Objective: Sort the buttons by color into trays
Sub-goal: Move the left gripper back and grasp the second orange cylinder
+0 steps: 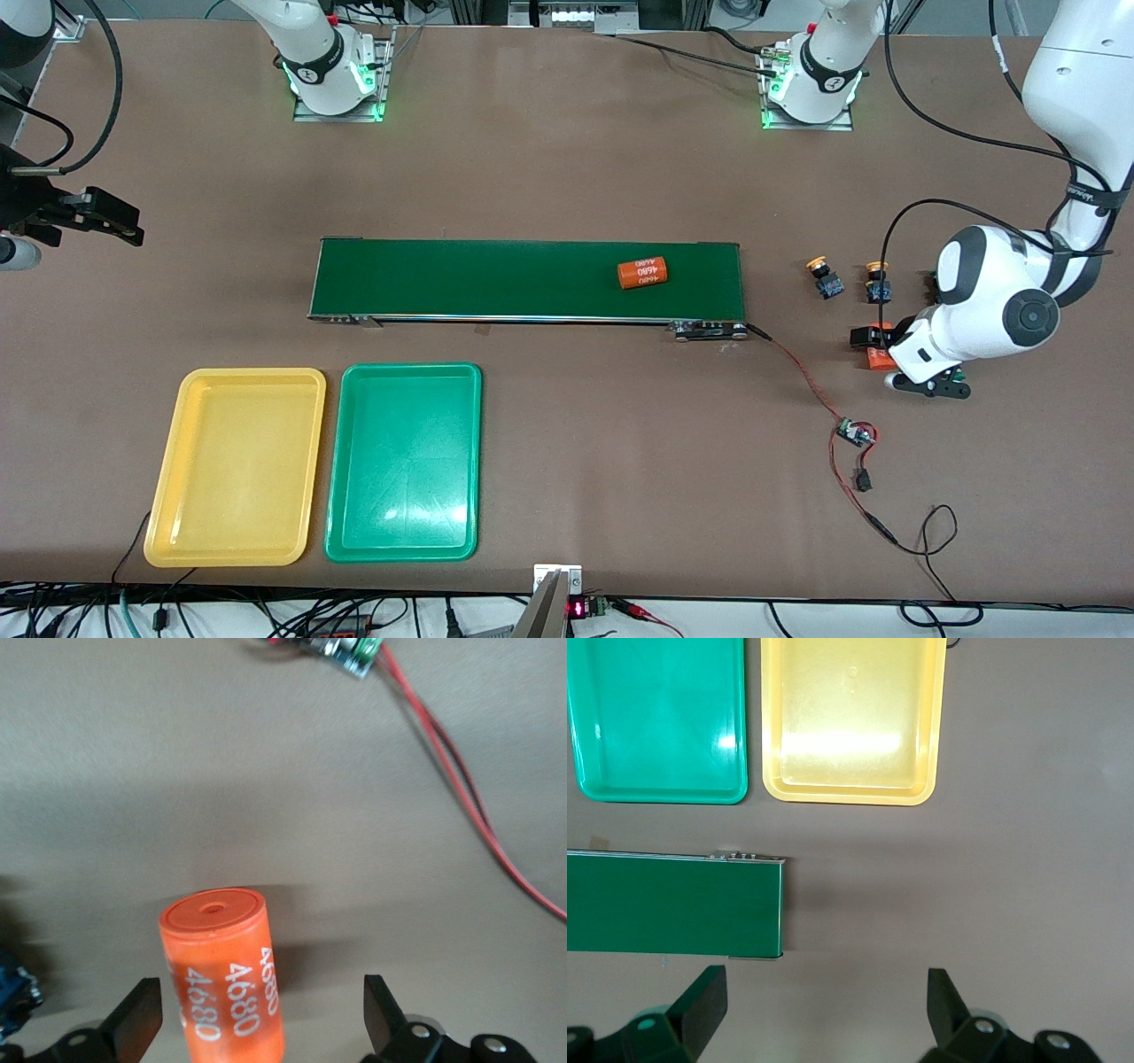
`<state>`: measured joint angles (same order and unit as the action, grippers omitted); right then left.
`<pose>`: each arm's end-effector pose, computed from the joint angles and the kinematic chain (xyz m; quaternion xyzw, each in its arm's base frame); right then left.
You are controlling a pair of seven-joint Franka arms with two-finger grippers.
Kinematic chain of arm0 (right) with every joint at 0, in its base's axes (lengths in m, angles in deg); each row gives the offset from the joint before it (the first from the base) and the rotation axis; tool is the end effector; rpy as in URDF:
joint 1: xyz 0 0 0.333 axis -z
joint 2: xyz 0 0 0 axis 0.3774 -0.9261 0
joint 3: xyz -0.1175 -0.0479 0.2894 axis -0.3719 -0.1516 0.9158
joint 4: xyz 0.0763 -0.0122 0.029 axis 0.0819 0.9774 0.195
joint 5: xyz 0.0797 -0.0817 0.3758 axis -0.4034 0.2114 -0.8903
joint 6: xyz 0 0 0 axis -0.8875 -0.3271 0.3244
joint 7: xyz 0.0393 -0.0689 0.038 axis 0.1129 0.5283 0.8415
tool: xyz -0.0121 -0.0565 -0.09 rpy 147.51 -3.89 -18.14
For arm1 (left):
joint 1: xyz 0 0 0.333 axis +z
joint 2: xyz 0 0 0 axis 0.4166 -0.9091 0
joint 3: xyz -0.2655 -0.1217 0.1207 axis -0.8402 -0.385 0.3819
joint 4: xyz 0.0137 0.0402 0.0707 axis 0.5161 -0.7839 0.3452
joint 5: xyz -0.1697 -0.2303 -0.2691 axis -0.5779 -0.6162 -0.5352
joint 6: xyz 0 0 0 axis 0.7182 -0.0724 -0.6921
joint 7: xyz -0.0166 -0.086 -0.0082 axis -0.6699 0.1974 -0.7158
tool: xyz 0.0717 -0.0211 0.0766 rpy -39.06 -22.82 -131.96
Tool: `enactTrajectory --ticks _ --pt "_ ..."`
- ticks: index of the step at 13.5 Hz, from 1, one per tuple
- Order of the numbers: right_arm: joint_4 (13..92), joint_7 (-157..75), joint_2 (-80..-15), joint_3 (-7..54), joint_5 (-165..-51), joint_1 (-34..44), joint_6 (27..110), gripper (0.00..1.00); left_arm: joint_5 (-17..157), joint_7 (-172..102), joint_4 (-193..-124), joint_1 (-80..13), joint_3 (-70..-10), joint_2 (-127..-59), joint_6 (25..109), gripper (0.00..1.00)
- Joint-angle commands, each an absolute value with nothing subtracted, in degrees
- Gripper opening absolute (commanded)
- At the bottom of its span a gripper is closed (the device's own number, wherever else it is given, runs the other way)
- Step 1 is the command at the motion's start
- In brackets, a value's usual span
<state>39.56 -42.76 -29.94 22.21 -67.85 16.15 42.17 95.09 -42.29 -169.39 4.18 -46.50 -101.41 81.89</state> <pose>0.5855 -0.0101 0.5998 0.9990 0.0204 -0.0226 0.0313 0.6020 0.0565 0.1898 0.9955 -0.0492 -0.0768 0.0266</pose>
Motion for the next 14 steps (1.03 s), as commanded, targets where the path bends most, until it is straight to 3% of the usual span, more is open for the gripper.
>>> enactTrajectory --ticks 1,3,4,6,9,14 --pt "40.61 -42.63 -28.87 22.46 -67.97 16.28 42.64 1.0 96.8 -41.32 -170.75 5.35 -46.81 -101.47 83.85 0.72" --pt "40.61 -42.63 -28.95 22.46 -67.97 16.63 42.73 1.0 96.8 -42.1 -170.66 5.44 -46.81 -101.3 83.41 0.3" --pt "40.61 -42.63 -28.95 22.46 -67.97 16.64 42.73 1.0 96.8 -42.63 -170.58 5.44 -46.9 -100.95 83.15 0.23" --pt "40.61 -42.63 -28.95 22.46 -68.06 16.46 42.64 1.0 96.8 -42.9 -169.18 4.92 -47.6 -98.59 76.33 0.2" --pt "40.61 -42.63 -28.87 22.46 -68.06 16.46 42.73 1.0 96.8 -54.19 -168.2 5.09 -54.44 -94.54 66.47 0.16" --pt "40.61 -42.72 -28.95 22.46 -68.06 16.46 42.9 1.0 95.84 -71.09 -168.2 7.02 -65.85 -93.65 64.16 0.16"
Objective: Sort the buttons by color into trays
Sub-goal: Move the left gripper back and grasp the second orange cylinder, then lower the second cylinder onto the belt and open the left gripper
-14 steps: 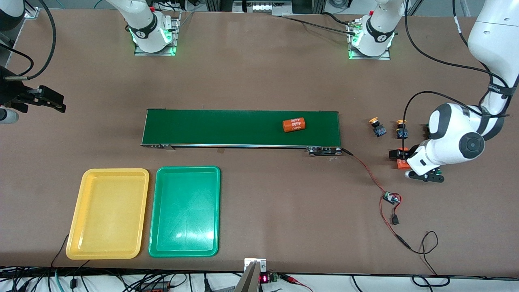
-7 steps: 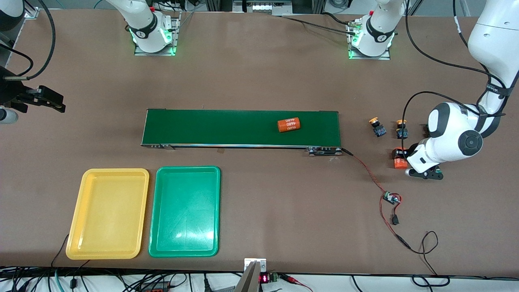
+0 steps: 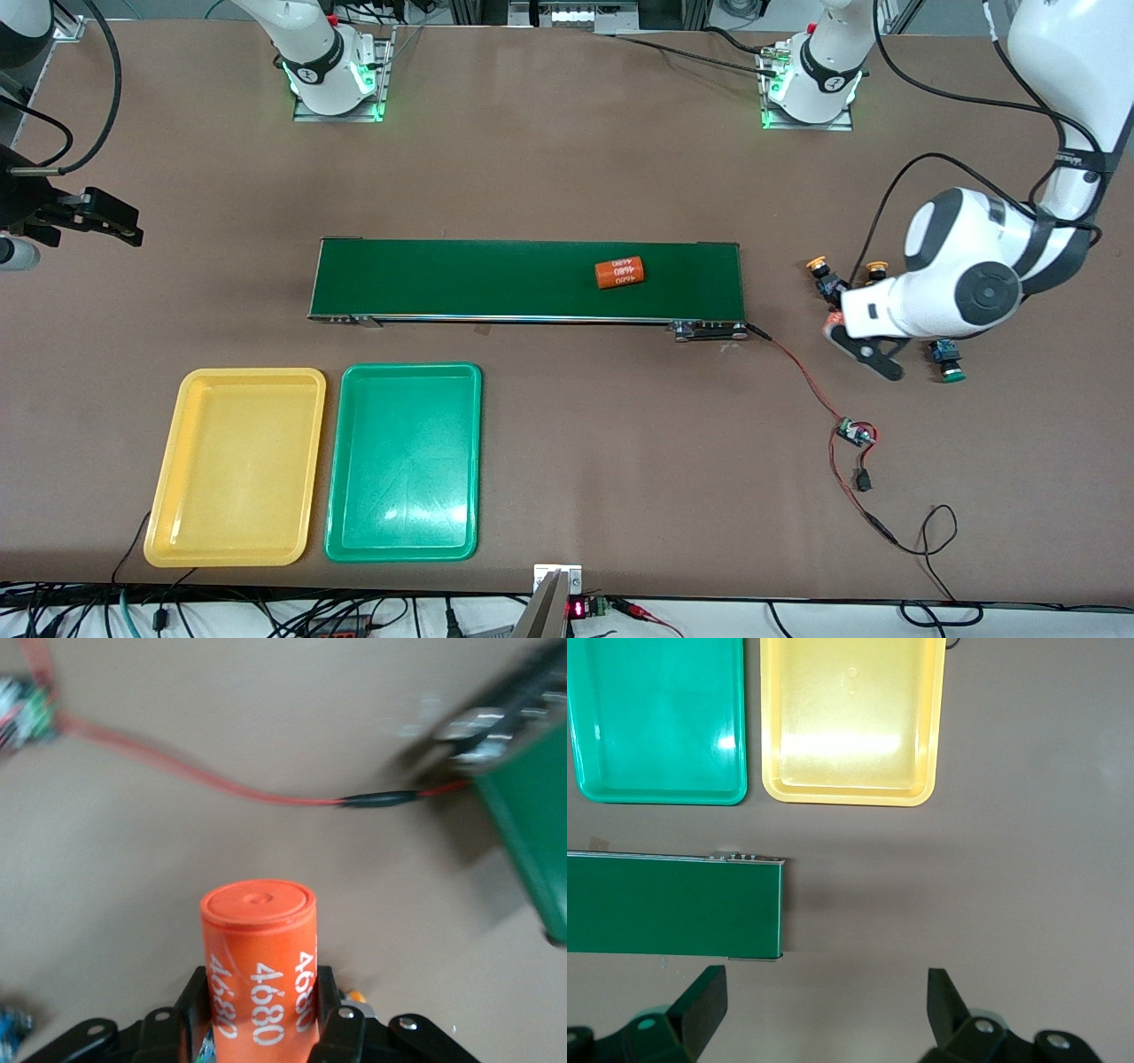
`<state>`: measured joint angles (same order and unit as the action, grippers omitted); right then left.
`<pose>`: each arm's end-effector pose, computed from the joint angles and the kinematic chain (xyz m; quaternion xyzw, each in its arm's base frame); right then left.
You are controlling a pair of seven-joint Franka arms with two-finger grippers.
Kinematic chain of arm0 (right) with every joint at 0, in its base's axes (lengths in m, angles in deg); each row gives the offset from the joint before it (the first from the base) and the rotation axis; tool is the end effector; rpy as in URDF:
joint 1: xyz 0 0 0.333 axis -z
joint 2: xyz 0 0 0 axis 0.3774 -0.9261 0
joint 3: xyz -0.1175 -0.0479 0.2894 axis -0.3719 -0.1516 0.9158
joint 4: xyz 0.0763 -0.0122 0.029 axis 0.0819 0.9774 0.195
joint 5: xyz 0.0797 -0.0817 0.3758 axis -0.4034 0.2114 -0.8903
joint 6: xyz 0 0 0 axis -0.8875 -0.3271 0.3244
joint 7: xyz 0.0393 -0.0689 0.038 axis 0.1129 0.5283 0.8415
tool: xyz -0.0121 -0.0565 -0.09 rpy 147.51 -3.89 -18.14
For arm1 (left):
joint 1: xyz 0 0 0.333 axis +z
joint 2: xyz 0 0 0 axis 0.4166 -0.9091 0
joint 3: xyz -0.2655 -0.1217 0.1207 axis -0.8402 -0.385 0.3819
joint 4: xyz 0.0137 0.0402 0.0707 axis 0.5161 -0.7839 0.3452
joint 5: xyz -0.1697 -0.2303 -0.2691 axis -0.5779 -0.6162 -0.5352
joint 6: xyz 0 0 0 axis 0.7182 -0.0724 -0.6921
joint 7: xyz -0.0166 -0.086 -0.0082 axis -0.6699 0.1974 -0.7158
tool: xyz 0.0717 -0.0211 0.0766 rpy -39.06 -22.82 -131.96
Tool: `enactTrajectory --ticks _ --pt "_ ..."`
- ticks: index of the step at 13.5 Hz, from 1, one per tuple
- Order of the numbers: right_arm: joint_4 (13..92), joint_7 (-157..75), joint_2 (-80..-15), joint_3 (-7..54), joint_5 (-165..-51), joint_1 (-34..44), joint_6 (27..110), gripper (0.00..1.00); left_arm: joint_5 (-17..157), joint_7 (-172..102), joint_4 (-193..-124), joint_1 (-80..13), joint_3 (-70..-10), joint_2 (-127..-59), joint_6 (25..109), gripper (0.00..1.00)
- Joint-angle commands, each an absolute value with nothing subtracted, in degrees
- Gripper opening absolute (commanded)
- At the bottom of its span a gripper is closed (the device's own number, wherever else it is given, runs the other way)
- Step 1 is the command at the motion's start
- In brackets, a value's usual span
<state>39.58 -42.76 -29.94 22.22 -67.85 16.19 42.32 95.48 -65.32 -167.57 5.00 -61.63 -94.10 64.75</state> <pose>0.5858 -0.0104 0.5998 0.9991 0.0202 -0.0215 0.0313 0.5921 -0.0679 0.2880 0.9272 -0.3537 -0.1166 0.0399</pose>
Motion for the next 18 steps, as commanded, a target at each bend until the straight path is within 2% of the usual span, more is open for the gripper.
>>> enactTrajectory --ticks 1,4,8,16,17,18 --pt "40.61 -42.72 -28.95 22.46 -68.06 16.63 42.9 1.0 95.75 -72.42 -168.38 7.02 -68.58 -93.74 63.98 0.16" --pt "40.61 -42.72 -28.95 22.46 -68.06 16.64 42.9 1.0 96.01 -73.57 -169.51 3.7 -74.57 -94.53 64.07 0.16" --pt "40.61 -42.72 -28.95 22.46 -68.06 16.81 42.9 1.0 98.11 -75.07 -170.4 -5.36 -74.23 -95.41 65.3 0.16" --pt "40.61 -42.81 -29.04 22.37 -68.15 16.9 42.9 1.0 107.43 -74.45 -174.09 -5.63 -73.88 -99.27 74.0 0.19" --pt "40.61 -42.81 -29.04 22.37 -68.15 16.99 42.9 1.0 107.44 -74.37 -174.09 -5.98 -73.88 -99.28 74.18 0.28" --pt "40.61 -42.81 -29.04 22.37 -68.15 16.99 42.9 1.0 107.52 -74.8 -174.18 -6.07 -73.97 -99.1 74.18 0.96"
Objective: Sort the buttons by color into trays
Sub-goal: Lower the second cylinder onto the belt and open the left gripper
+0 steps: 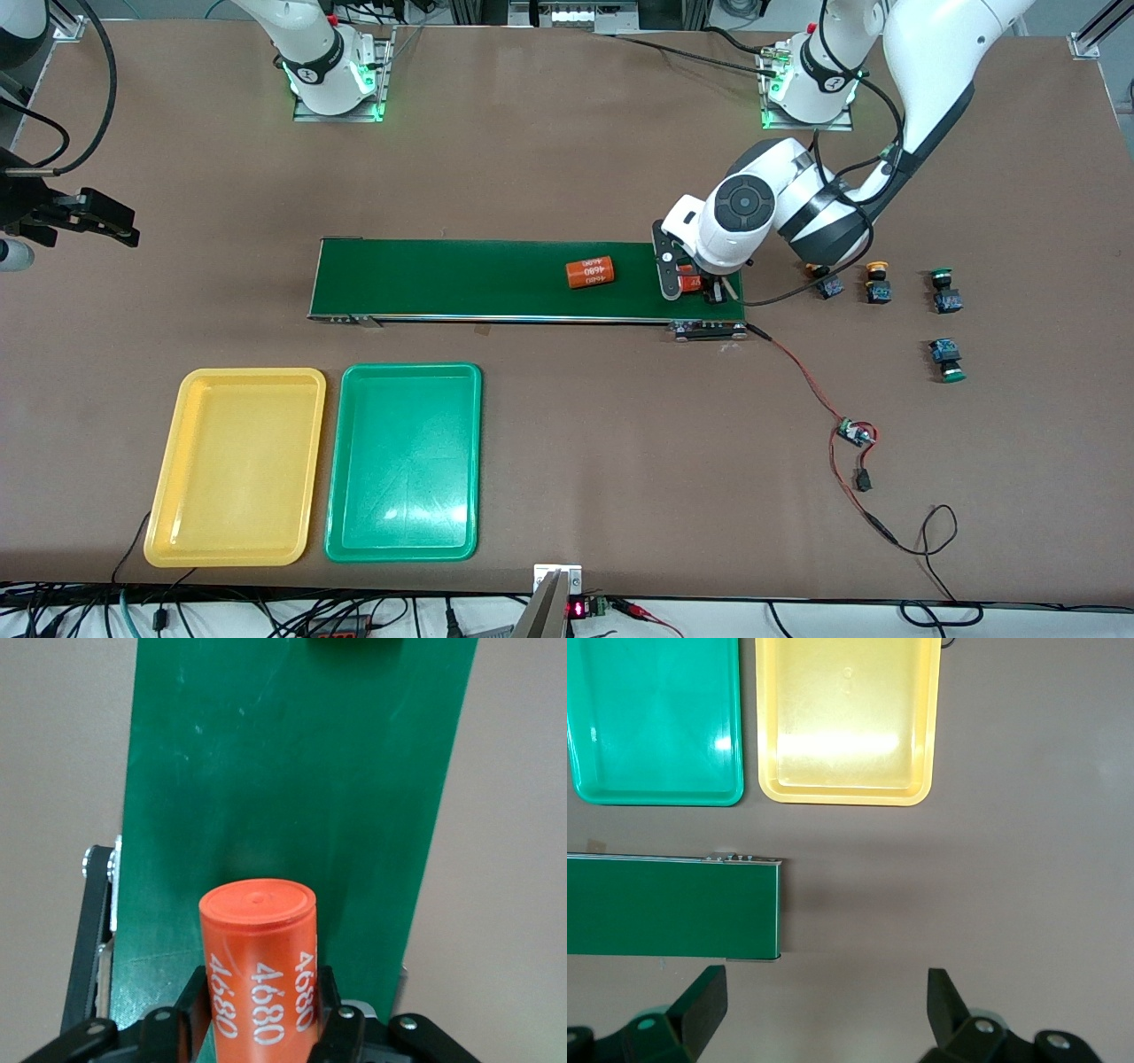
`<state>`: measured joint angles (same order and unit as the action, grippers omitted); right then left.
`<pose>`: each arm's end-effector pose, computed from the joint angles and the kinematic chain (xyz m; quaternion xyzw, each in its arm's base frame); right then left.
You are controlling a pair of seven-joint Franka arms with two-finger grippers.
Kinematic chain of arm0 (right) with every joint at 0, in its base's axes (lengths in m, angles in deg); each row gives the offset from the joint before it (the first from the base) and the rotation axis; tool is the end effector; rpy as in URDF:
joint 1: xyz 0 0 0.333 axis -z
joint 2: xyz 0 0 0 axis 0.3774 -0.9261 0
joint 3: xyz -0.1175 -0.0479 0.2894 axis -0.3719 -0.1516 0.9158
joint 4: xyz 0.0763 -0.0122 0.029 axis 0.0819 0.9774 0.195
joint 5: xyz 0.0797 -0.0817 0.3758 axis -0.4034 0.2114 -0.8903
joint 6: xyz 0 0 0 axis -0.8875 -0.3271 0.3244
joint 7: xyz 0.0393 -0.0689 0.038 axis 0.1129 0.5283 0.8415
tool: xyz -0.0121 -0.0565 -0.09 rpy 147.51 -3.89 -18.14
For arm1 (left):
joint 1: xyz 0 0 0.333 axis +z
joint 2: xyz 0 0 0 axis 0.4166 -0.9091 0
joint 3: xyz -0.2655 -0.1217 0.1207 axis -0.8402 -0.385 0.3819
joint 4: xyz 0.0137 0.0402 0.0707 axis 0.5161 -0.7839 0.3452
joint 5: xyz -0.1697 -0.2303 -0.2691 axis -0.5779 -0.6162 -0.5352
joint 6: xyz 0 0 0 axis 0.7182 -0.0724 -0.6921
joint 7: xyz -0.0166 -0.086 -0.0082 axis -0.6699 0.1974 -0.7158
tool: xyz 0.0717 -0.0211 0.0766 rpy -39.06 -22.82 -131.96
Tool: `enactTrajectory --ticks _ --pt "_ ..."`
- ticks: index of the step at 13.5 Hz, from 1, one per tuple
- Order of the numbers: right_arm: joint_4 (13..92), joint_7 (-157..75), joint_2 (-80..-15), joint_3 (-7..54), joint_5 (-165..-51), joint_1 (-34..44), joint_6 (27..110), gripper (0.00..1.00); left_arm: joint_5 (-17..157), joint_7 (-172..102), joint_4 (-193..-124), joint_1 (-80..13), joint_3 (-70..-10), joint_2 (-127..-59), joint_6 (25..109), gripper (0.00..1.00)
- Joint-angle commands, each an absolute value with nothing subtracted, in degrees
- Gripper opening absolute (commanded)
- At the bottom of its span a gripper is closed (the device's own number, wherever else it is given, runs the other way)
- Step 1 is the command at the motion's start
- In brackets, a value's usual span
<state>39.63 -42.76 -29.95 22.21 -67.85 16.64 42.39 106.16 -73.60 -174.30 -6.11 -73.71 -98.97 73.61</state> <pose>0.5859 -0.0151 0.5994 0.9991 0.0162 -0.0216 0.0313 0.5009 -0.2906 0.2572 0.7606 -0.6441 -0.0760 0.0288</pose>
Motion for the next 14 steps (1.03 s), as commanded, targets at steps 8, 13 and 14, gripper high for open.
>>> enactTrajectory --ticks 8,13,14 --pt "40.61 -42.81 -29.13 22.37 -68.15 17.34 42.9 1.0 106.56 -64.73 -163.38 -1.25 -74.32 -94.09 56.97 1.0" --pt "40.61 -42.81 -29.13 22.46 -68.15 17.34 42.99 1.0 107.35 -52.76 -162.05 10.61 -72.75 -94.53 56.51 1.0" --pt "40.61 -42.81 -29.13 22.46 -68.15 17.34 42.99 1.0 107.35 -52.48 -161.27 11.76 -71.26 -94.79 56.51 1.0"
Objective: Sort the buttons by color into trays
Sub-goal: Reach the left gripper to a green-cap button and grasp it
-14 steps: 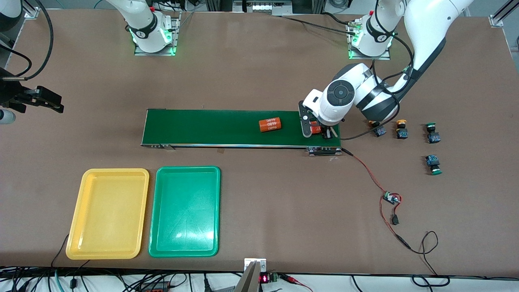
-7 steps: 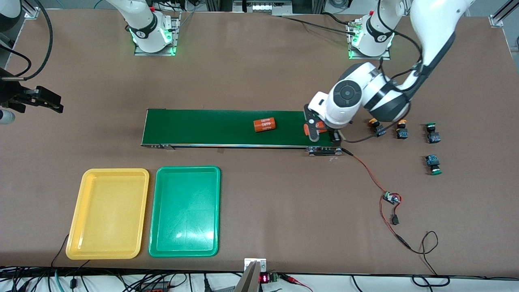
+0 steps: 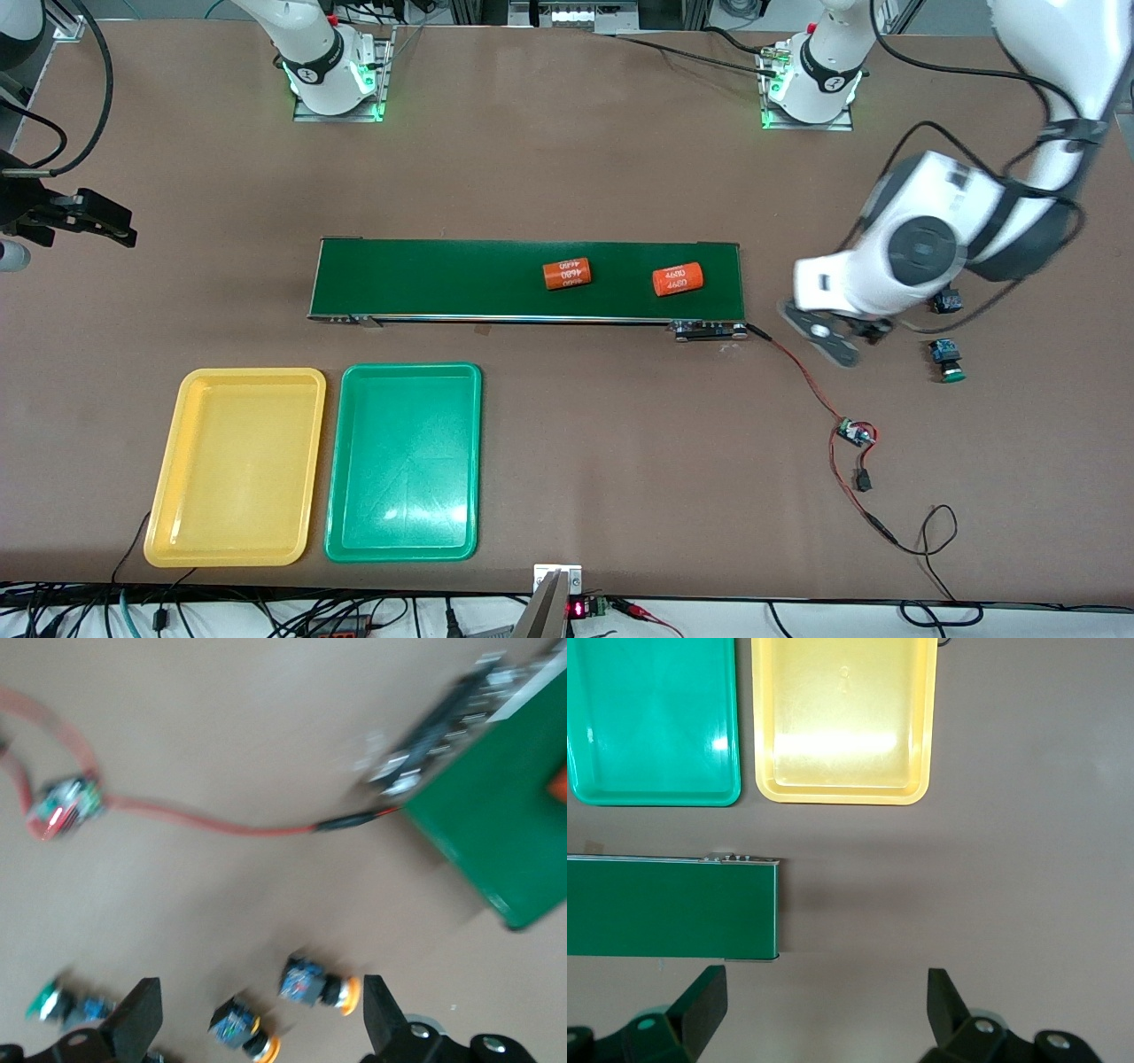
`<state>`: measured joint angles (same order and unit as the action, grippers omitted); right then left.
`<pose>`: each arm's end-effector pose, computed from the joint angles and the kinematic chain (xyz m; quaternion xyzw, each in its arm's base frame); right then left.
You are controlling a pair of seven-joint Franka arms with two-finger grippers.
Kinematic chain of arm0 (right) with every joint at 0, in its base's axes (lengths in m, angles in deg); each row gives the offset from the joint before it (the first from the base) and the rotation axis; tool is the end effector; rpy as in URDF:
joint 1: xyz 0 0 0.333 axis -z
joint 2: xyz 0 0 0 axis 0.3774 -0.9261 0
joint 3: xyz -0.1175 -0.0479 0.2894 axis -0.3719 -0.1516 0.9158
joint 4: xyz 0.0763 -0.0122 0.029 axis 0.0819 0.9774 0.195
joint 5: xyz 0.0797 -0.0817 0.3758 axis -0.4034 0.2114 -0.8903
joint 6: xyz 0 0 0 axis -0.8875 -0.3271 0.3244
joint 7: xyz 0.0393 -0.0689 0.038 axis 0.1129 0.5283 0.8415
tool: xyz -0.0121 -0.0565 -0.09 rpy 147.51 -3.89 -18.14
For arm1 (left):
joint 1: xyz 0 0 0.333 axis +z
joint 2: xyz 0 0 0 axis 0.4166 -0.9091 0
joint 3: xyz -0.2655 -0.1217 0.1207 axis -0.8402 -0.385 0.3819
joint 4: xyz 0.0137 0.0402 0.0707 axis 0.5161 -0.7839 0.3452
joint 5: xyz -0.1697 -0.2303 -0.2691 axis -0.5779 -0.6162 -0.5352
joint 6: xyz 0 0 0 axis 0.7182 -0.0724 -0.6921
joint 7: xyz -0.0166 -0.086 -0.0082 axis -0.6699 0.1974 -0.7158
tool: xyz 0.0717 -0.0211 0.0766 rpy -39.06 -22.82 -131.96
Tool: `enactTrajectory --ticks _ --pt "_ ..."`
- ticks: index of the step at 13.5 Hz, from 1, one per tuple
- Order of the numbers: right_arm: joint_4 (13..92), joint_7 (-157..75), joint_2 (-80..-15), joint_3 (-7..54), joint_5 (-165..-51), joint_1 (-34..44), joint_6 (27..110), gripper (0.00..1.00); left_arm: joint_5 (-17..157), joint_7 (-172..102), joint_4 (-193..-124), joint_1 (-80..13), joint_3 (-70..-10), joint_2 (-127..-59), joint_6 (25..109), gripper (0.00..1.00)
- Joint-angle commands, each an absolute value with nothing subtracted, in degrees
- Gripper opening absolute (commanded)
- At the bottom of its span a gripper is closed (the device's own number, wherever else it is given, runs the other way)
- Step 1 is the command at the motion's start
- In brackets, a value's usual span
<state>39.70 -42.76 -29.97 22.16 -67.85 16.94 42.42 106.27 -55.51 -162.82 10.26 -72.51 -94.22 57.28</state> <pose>0.5858 -0.0186 0.5987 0.9992 0.0132 -0.0222 0.0313 0.6012 -0.0907 0.3447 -0.9330 0.3411 0.1075 0.0392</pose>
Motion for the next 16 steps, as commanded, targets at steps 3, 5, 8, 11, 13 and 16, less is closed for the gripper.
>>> enactTrajectory --ticks 3,5,8,11,13,16 --pt "40.61 -42.72 -29.22 22.37 -68.15 17.34 43.17 1.0 107.44 -53.01 -153.2 12.03 -64.31 -101.01 56.51 1.0" --pt "40.61 -42.72 -29.13 22.37 -68.15 17.34 43.34 1.0 107.52 -51.96 -152.64 12.56 -59.84 -102.0 57.38 1.0" --pt "40.61 -42.72 -29.13 22.37 -68.15 17.34 43.34 1.0 107.43 -47.67 -154.21 16.76 -55.87 -105.42 67.89 1.0" --pt "40.61 -42.72 -29.22 22.37 -68.15 17.34 43.34 1.0 107.61 -41.95 -158.78 19.15 -53.24 -107.63 78.89 1.0" --pt "40.61 -42.72 -29.22 22.37 -68.15 17.34 43.34 1.0 107.61 -40.27 -161.25 19.41 -51.82 -107.8 82.87 1.0" --pt "40.61 -42.72 -29.22 22.46 -68.23 17.25 43.34 1.0 107.61 -37.1 -162.83 20.29 -51.73 -108.86 84.64 0.92"
